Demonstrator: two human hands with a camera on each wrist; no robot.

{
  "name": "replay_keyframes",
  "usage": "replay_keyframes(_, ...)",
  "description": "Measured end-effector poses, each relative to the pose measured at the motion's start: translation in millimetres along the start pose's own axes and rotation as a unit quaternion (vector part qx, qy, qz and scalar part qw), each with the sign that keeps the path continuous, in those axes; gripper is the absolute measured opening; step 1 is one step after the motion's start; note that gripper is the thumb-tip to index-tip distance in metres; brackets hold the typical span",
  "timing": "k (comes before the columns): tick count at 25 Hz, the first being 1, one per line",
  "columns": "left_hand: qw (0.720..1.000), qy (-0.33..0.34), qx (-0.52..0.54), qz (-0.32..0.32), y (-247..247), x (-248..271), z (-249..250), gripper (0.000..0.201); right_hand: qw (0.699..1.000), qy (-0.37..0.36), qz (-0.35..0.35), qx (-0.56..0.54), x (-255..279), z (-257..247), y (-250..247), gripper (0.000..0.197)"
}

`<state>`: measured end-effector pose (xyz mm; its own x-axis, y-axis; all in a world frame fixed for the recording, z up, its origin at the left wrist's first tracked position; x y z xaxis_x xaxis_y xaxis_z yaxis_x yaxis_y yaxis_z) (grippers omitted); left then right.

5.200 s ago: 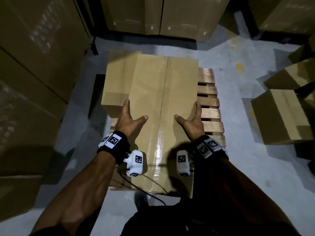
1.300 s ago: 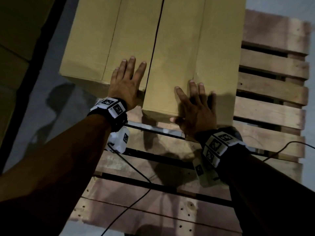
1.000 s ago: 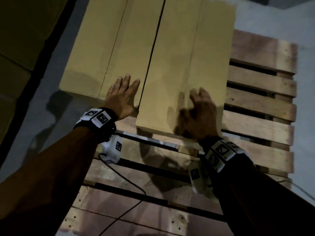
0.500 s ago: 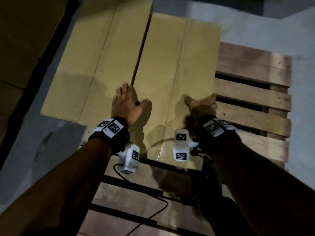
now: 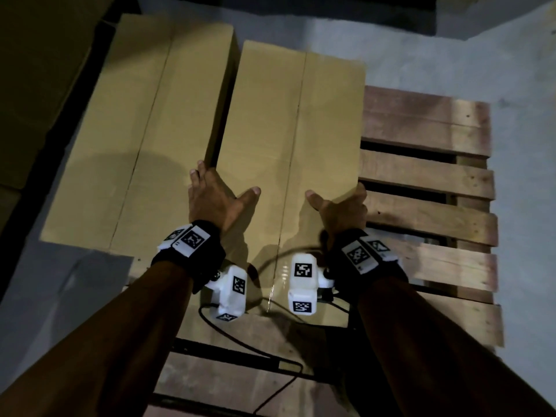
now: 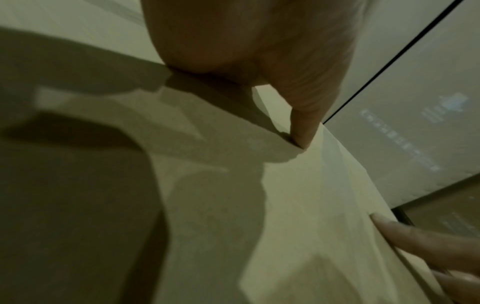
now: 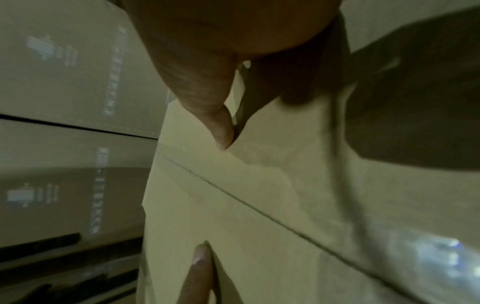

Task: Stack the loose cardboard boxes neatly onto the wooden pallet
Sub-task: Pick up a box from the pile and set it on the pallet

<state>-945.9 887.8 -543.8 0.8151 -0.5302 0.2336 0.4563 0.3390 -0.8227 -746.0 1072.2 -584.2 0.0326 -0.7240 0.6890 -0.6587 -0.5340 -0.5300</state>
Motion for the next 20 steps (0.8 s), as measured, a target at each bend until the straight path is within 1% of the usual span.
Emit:
replay_keyframes(7,1.0,-0.004,0.019,0.009,-2.2,-0.8,-1.9,0.115,1.0,-0.003,0.011,-0.019,1.4,-0.3,1.3,0.104)
replay_keyframes(9,0.999,-0.009,0.036,0.01,-5.0,-3.3,-1.3,0.116,1.0,-0.013,0.014,-0.024,1.8,-4.6,1.0,0.103)
replay_keyframes(13,0.999,-0.014,0.05,0.015,-9.0,-10.5,-0.2,0.118,0.999,-0.016,0.014,-0.035,-1.9,-13.9,2.4,0.108)
replay_keyframes(17,0.999,-0.015,0.03,0.015,-11.6,-20.6,5.7,0.113,1.0,-0.001,0.011,-0.024,-10.4,-24.0,5.2,0.112)
replay_keyframes(20,1.0,-0.014,0.01,0.015,-7.5,-28.4,1.9,0.111,1.0,-0.004,0.004,-0.014,-14.6,-29.0,10.9,0.111)
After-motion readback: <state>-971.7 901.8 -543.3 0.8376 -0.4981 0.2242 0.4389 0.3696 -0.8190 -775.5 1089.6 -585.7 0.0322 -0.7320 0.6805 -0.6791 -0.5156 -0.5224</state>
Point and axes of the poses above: each hand's wrist, its own x-axis away from the middle knuckle, its own y-axis out of the palm, z = x × y, the point moved 8 cm from there along -x, towards the middle knuckle, and after that the axes turned 10 degrees about y, right-handed, at the moved point
